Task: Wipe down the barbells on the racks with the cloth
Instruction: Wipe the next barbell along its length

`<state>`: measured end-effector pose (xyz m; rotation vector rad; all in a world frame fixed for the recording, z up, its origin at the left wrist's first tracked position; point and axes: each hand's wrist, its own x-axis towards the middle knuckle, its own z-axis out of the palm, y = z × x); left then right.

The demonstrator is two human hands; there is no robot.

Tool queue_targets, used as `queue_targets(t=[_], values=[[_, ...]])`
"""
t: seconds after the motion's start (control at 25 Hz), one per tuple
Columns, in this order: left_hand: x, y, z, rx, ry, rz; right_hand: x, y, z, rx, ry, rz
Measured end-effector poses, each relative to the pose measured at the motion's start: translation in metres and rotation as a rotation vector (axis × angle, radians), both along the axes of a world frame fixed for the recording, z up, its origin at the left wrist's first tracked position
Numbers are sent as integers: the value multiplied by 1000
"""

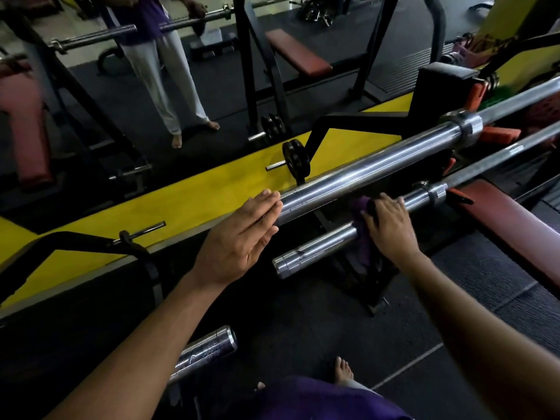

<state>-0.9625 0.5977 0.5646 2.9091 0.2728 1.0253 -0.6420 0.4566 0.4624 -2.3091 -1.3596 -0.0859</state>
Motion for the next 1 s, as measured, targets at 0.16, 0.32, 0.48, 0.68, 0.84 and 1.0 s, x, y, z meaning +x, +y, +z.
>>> queue_targets(t=[0.16,0.32,0.48,0.68,0.84,1.0], values=[[4,6,5,22,21,-33,-33,18,20,-31,72,-10],[7,4,4,-13,-1,-41,-140,32,9,-41,0,230],[8,1,0,-20,-44,-14,-179,24,-12,-38,-84,463],[15,-1,-11,-50,-124,-10,-180,14,-22,87,-110,762],[18,-3,-14,-60,-172,-6,-182,-37,-29,230,592,351],[19,-5,-16,-83,-179,10,-114,-64,-14,429,652,-199]])
